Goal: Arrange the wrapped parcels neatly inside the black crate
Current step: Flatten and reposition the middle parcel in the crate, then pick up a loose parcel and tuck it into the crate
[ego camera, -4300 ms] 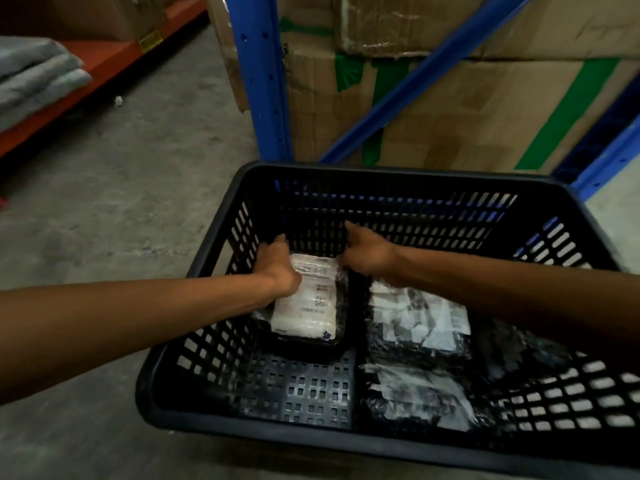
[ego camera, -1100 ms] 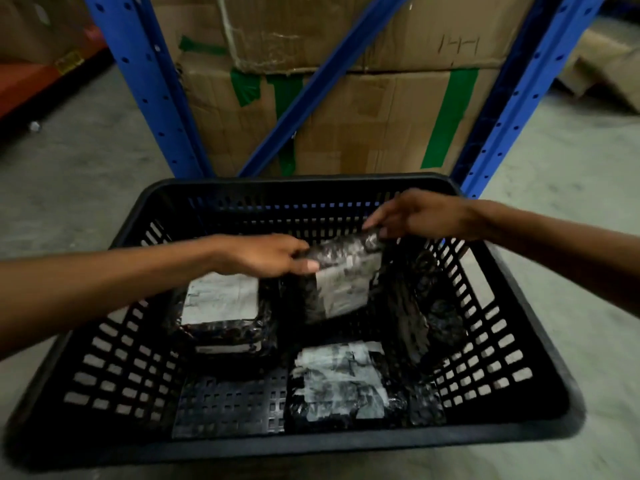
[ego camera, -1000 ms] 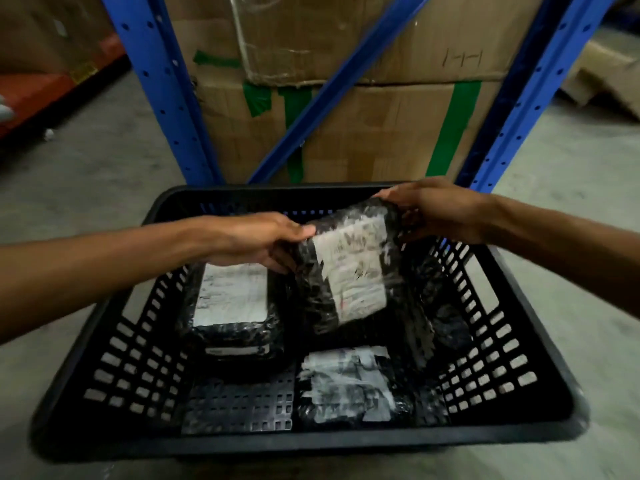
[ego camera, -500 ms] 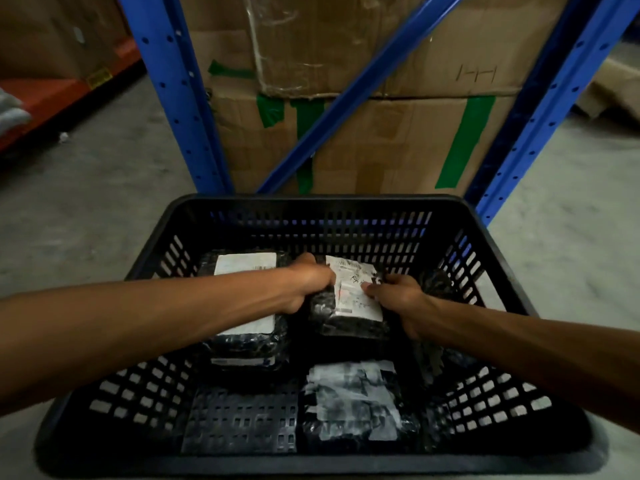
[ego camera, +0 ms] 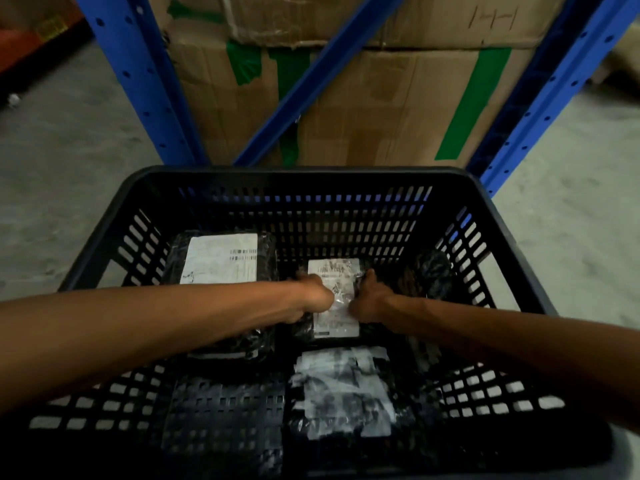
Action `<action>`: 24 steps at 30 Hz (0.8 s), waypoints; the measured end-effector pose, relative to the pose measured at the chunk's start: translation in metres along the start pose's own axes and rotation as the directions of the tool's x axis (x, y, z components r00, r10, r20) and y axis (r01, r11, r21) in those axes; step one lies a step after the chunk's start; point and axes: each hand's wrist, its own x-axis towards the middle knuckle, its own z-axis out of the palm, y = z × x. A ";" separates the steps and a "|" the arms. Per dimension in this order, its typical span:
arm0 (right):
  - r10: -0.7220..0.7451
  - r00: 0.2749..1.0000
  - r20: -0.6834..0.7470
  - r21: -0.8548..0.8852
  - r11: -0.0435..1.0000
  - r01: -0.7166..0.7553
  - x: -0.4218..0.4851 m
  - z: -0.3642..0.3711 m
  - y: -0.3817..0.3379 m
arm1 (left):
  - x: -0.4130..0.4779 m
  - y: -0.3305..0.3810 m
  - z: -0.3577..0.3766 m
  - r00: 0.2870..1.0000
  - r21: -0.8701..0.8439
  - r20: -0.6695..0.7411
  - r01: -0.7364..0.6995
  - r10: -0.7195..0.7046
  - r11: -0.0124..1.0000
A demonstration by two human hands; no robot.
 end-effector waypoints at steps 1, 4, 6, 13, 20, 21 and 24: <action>-0.017 1.000 0.011 -0.101 0.995 0.018 -0.007 -0.002 0.002 | -0.007 0.000 -0.002 0.998 0.075 -0.026 -0.059 0.062 0.995; -0.221 0.975 0.021 -0.382 0.899 0.212 -0.035 -0.003 0.008 | -0.054 -0.009 0.001 0.945 0.235 0.071 -0.327 0.319 0.915; -0.366 0.925 0.106 -0.587 0.728 0.355 -0.055 0.011 0.020 | -0.081 -0.032 0.009 0.892 0.332 0.250 -0.445 0.377 0.832; -0.602 0.782 0.162 -0.670 0.515 0.535 -0.077 0.061 0.044 | -0.099 -0.082 0.044 0.857 0.581 0.368 -0.515 0.362 0.630; -0.587 0.786 0.193 -0.270 0.738 0.618 -0.088 0.035 0.051 | -0.084 -0.094 0.041 0.783 0.496 0.361 -0.621 0.506 0.607; -0.580 0.786 0.214 -0.164 0.772 0.614 -0.091 0.025 0.054 | -0.086 -0.097 0.032 0.771 0.407 0.358 -0.636 0.527 0.655; -0.555 0.747 0.366 0.373 0.823 0.428 -0.098 -0.004 0.069 | -0.095 -0.111 -0.001 0.727 -0.006 0.398 -0.608 0.560 0.794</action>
